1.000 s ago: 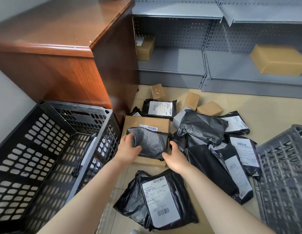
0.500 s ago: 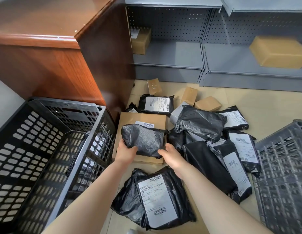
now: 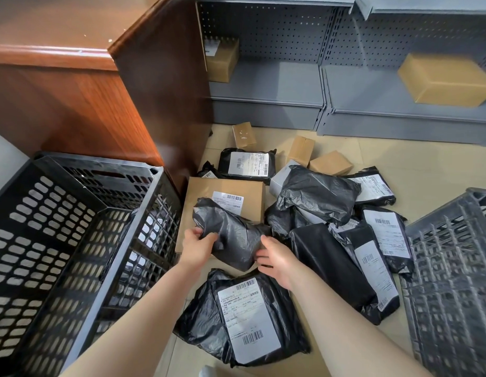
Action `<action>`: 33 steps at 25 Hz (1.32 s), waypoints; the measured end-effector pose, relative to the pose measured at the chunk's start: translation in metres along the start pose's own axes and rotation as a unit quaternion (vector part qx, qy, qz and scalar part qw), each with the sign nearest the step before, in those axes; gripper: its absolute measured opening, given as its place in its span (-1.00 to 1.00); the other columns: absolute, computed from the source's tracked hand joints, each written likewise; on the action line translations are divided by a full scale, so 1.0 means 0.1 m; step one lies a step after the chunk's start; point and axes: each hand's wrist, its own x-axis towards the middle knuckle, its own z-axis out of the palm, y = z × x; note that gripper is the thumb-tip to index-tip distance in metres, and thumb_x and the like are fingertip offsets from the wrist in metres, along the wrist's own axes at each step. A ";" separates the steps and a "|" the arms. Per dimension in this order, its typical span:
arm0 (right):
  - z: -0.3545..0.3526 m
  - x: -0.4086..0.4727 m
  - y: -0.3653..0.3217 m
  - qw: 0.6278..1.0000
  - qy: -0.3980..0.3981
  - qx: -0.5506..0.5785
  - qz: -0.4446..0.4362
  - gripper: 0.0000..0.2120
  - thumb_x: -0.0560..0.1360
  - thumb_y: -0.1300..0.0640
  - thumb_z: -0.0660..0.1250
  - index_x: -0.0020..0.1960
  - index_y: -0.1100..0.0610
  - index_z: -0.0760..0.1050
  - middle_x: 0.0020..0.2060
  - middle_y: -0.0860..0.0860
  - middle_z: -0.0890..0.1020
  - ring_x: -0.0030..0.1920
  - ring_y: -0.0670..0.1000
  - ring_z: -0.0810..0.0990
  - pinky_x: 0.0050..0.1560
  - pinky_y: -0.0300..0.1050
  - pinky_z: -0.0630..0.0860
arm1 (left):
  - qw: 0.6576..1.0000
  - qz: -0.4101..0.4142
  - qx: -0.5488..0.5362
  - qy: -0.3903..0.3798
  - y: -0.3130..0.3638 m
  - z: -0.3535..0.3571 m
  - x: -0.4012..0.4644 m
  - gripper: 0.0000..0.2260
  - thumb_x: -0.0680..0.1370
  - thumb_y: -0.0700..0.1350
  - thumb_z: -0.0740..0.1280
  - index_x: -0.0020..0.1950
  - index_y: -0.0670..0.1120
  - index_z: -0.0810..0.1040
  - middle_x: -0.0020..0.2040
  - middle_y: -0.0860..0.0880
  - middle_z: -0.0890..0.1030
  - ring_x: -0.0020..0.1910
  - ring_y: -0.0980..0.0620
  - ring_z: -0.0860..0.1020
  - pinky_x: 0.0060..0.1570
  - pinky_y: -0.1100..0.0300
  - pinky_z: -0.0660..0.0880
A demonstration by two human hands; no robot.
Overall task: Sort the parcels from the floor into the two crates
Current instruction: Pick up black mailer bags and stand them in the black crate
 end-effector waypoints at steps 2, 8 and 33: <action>-0.05 0.02 -0.01 0.999 -0.005 0.053 0.000 -0.64 0.65 -0.16 0.12 0.28 0.04 0.44 0.27 0.04 0.50 0.29 0.11 0.46 0.32 0.18 0.41 | 0.997 -0.007 -0.070 0.012 0.05 0.03 -0.08 -0.54 0.43 0.14 0.43 0.14 -0.04 0.31 0.19 -0.09 0.43 0.16 -0.08 0.49 0.09 -0.08 0.57; -0.03 0.04 -0.06 0.992 -0.047 0.114 -0.018 -0.38 0.54 -0.37 0.12 -0.10 0.14 0.65 0.21 0.11 0.60 0.28 0.11 0.49 0.31 0.27 0.41 | 0.984 -0.045 -0.166 -0.037 0.19 0.02 -0.11 -0.18 0.26 0.49 0.33 0.40 0.12 0.27 0.43 -0.02 0.35 0.39 -0.17 0.35 0.25 -0.33 0.39; -0.10 -0.40 -0.58 0.940 -0.320 0.117 -0.014 -0.61 0.53 0.08 0.36 0.33 0.13 0.48 0.29 0.24 0.56 0.27 0.30 0.54 0.30 0.33 0.44 | 0.929 0.037 -0.318 -0.183 0.47 -0.20 -0.34 -0.63 0.63 0.03 0.15 0.34 -0.10 0.53 0.21 -0.13 0.64 0.21 -0.11 0.59 0.17 -0.07 0.50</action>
